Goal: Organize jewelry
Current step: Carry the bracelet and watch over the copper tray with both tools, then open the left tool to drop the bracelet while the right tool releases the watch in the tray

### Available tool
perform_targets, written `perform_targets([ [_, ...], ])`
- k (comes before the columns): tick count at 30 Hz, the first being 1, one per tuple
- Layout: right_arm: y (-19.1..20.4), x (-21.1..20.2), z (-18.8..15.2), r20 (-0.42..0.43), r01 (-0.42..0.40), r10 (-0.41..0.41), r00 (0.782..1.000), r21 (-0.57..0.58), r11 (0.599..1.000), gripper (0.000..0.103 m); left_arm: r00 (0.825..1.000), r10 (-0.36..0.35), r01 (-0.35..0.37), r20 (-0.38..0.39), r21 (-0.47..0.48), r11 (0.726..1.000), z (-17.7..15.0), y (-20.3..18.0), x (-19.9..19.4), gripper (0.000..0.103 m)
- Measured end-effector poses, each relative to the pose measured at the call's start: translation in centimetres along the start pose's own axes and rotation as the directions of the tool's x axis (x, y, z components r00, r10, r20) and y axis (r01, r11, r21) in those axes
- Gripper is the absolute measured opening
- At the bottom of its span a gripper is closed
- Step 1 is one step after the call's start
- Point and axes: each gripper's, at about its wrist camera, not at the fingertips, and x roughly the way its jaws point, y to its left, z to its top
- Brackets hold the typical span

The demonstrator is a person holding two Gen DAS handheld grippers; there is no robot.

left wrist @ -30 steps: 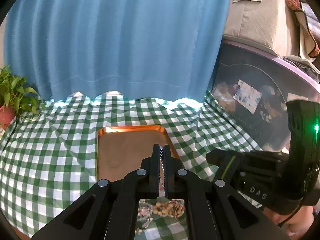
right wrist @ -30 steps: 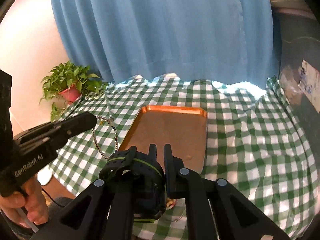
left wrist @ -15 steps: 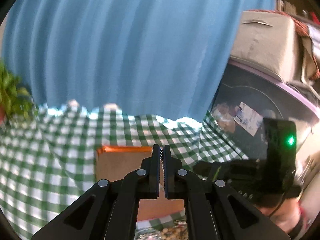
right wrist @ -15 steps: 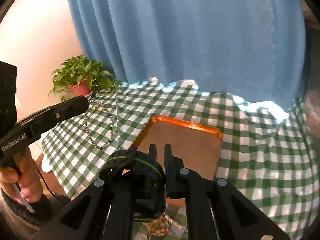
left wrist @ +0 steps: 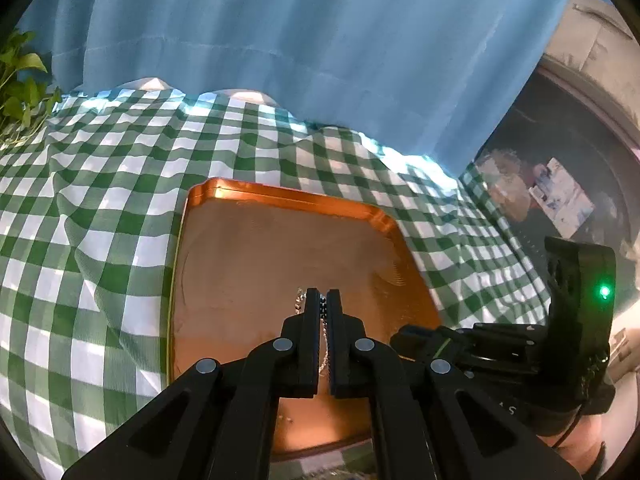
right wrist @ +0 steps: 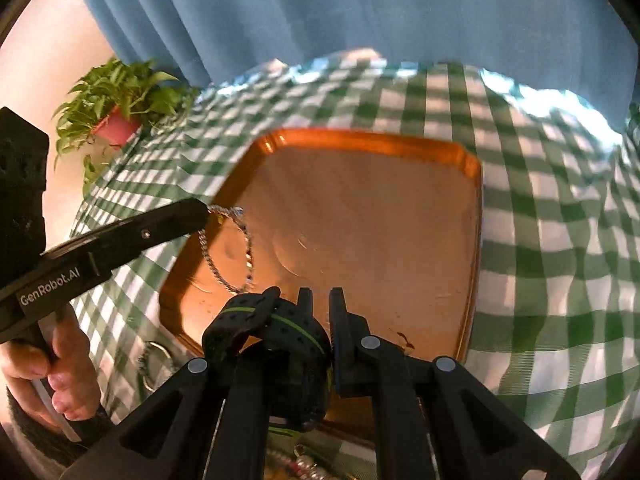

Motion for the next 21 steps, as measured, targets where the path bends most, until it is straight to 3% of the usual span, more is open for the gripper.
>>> perform_targets([
  [5,-0.4,2.3,0.2,-0.042,0.040,-0.039,0.998,0.016,0.999,0.012,1.000,-0.001,0.001,-0.024,0.028,1.000,0.0,0.0,1.0,0.003],
  [9,-0.8,3.4,0.2,-0.055,0.026,-0.023,0.998,0.055,0.998,0.011,0.997,0.066,-0.065,-0.037,0.041,0.997,-0.1,0.6,1.8,0.003],
  [17,-0.5,4.0,0.1,-0.022,0.119,-0.118,0.993,0.038,0.992,0.011,0.985,0.145,-0.143,-0.093,0.034,0.989,-1.3,2.3,3.5,0.003],
  [18,-0.5,4.0,0.1,-0.010,0.127,-0.126,0.992,0.040,0.991,0.016,0.983,0.157,-0.154,-0.094,0.041,0.987,-1.4,2.2,3.5,0.003],
  [20,-0.8,3.9,0.3,0.012,0.137,-0.138,0.990,0.047,0.989,0.043,0.982,0.163,-0.159,-0.093,0.043,0.986,-1.5,2.0,3.3,0.003],
  [21,-0.8,3.9,0.3,0.009,0.158,-0.158,0.987,0.047,0.986,0.071,0.983,0.159,-0.156,-0.090,0.042,0.987,-1.5,2.0,3.2,0.003],
])
